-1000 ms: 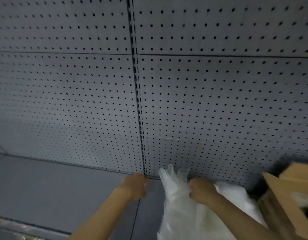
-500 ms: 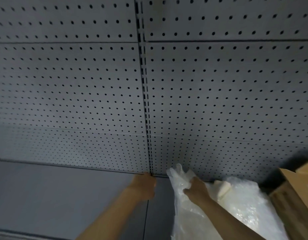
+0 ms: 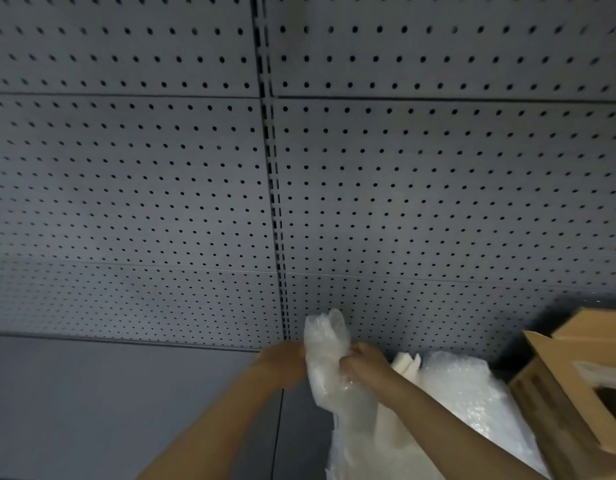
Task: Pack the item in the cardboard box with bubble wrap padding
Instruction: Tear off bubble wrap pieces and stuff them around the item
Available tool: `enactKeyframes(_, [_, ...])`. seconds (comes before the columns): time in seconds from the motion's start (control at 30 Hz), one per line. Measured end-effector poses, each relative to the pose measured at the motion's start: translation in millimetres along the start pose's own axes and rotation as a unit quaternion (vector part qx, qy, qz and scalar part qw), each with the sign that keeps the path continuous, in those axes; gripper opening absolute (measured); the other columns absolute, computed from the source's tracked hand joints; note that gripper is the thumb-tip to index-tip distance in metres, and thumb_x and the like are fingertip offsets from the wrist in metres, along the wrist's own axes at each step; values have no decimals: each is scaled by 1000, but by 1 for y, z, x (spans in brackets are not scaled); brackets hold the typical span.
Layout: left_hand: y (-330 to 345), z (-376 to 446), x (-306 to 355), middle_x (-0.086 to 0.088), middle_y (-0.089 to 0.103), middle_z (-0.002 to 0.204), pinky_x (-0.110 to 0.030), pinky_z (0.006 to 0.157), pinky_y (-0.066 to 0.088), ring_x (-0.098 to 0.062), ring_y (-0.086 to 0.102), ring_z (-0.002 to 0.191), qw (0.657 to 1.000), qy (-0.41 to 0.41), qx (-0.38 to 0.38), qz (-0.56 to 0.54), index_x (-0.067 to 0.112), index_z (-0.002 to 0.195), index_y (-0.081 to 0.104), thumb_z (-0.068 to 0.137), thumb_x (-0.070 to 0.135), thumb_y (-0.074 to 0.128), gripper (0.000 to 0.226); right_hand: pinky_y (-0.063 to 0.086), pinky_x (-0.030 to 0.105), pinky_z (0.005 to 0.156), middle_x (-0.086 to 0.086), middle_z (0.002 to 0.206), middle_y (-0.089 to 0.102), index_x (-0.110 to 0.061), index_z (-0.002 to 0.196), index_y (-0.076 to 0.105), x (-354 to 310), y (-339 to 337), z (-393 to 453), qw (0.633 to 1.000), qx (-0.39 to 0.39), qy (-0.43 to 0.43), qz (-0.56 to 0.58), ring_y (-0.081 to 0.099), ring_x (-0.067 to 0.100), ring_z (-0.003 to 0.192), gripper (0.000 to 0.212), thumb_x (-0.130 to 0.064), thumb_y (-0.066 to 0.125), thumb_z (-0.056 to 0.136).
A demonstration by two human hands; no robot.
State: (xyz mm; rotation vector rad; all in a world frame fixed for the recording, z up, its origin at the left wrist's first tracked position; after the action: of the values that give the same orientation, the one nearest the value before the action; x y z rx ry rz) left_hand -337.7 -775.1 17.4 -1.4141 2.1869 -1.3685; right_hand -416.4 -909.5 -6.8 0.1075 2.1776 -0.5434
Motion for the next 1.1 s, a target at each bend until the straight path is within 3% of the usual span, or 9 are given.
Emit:
enactKeyframes(0.07, [1,3,-6,4,46,73,-25,67,42,-12,53,72,992,-22,8,-128,23,69,41,101,22,33,33,45,19,50,5,77,61,-7,98,58,-5,1,-7,997,-20,5,80,59,14,65,16,-4,57,82])
enactKeyframes(0.13, [2,5,-13,0,52,77,-26,71,47,-14,55,74,964,-41,0,-264,22,67,43,100,31,36,34,49,21,56,5,69,64,-2,104,60,-9,2,-14,988,-51,-2,146,62,15,62,21,-1,54,84])
enactKeyframes(0.23, [10,9,-21,-9,68,114,-48,100,49,-32,64,112,890,-41,-46,-452,19,104,64,85,53,56,40,53,31,70,7,58,63,0,91,63,-10,4,-20,974,-84,-6,210,63,16,57,14,3,51,84])
enactKeyframes(0.3, [1,-10,-10,-12,69,118,-43,93,55,-30,67,108,849,-23,-54,-525,21,113,61,88,57,55,44,51,31,68,6,56,60,-2,79,60,-8,6,-26,968,-96,3,231,60,16,55,13,5,50,82])
enactKeyframes(0.4, [-10,-23,8,-9,72,114,-39,86,58,-25,70,105,839,65,-51,-538,22,115,62,92,51,55,38,44,27,58,6,60,50,-4,73,54,-8,11,-38,952,-117,12,282,51,17,57,20,10,43,80])
enactKeyframes(0.57, [-9,-27,12,-3,68,124,-47,96,54,-22,67,112,831,106,-53,-543,22,133,50,69,49,83,76,46,26,46,7,64,56,-2,89,56,-11,14,-59,939,-151,15,310,53,17,59,34,17,30,78])
enactKeyframes(0.87, [-11,-39,11,-4,77,99,-36,79,59,-22,71,96,773,114,-7,-623,15,108,64,86,15,68,22,39,18,48,-1,58,48,-9,76,54,-15,9,-77,963,-33,-51,262,46,9,53,23,6,40,66])
enactKeyframes(0.97, [-12,-44,12,-7,76,101,-42,85,56,-27,68,101,749,120,-28,-651,13,110,62,87,11,64,24,43,22,59,7,80,58,-7,86,59,-17,0,-85,964,-3,-93,249,56,17,74,34,-7,48,54])
enactKeyframes(1.1, [-11,-47,19,-12,73,111,-49,91,53,-33,65,110,718,127,-63,-682,10,119,59,82,17,66,38,45,26,69,4,90,63,-16,92,59,-9,-11,-96,952,-3,-97,289,59,17,83,32,-22,60,61])
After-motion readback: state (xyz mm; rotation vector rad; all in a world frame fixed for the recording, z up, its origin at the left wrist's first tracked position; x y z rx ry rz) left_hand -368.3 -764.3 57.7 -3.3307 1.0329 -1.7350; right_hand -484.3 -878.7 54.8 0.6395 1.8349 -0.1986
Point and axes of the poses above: each hand's wrist, its own z-axis towards the middle knuckle, its own y-axis out of the palm, x = y × z, the point moved 7 cm from there along z, towards the middle knuckle
